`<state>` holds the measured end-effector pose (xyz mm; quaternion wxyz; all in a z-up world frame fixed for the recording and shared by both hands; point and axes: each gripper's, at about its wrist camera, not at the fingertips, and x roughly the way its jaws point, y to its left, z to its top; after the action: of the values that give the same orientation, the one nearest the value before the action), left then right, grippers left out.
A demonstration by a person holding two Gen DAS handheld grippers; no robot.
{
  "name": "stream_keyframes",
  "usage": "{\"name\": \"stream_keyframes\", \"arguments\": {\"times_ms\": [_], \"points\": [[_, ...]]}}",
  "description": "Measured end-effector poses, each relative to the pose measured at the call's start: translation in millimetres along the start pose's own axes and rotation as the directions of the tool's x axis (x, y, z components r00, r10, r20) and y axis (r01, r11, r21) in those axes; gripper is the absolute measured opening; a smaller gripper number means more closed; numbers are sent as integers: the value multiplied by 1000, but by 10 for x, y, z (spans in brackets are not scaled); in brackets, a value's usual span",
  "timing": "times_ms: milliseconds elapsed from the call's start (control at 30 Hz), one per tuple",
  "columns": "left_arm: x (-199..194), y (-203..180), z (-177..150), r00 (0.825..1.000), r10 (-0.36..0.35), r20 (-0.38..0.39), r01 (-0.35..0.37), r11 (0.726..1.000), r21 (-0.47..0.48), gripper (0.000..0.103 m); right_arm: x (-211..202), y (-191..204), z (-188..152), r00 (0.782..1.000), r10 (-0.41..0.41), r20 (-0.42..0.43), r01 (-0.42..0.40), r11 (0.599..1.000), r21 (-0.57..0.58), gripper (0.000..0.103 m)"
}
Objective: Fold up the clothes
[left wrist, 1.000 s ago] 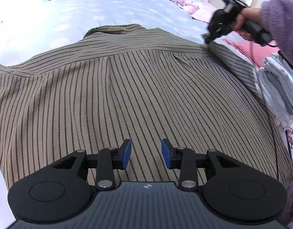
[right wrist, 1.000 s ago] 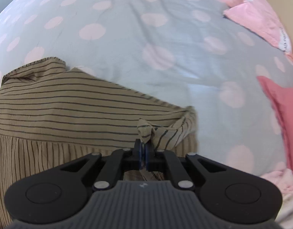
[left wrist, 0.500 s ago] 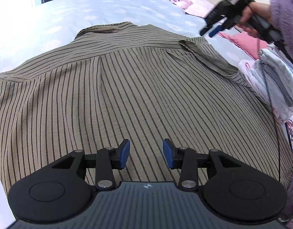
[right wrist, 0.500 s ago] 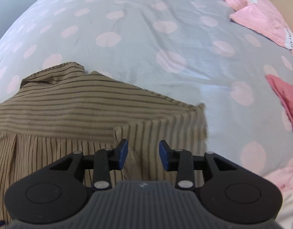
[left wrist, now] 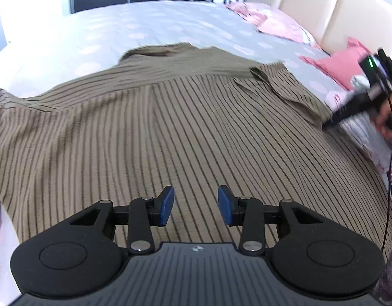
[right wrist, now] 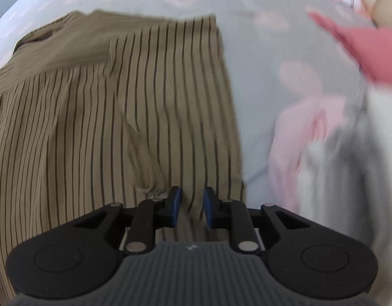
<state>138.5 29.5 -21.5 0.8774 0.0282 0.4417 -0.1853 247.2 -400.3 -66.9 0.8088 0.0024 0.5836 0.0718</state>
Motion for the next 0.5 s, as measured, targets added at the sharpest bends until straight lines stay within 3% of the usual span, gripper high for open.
{"name": "stream_keyframes", "arguments": {"times_ms": [200, 500], "points": [[-206, 343, -61, 993, 108, 44, -102, 988, -119, 38, -231, 98, -291, 997, 50, 66, -50, 999, -2, 26], [-605, 1301, -102, 959, 278, 54, -255, 931, -262, 39, -601, 505, -719, 975, 196, 106, -190, 979, -71, 33]]}}
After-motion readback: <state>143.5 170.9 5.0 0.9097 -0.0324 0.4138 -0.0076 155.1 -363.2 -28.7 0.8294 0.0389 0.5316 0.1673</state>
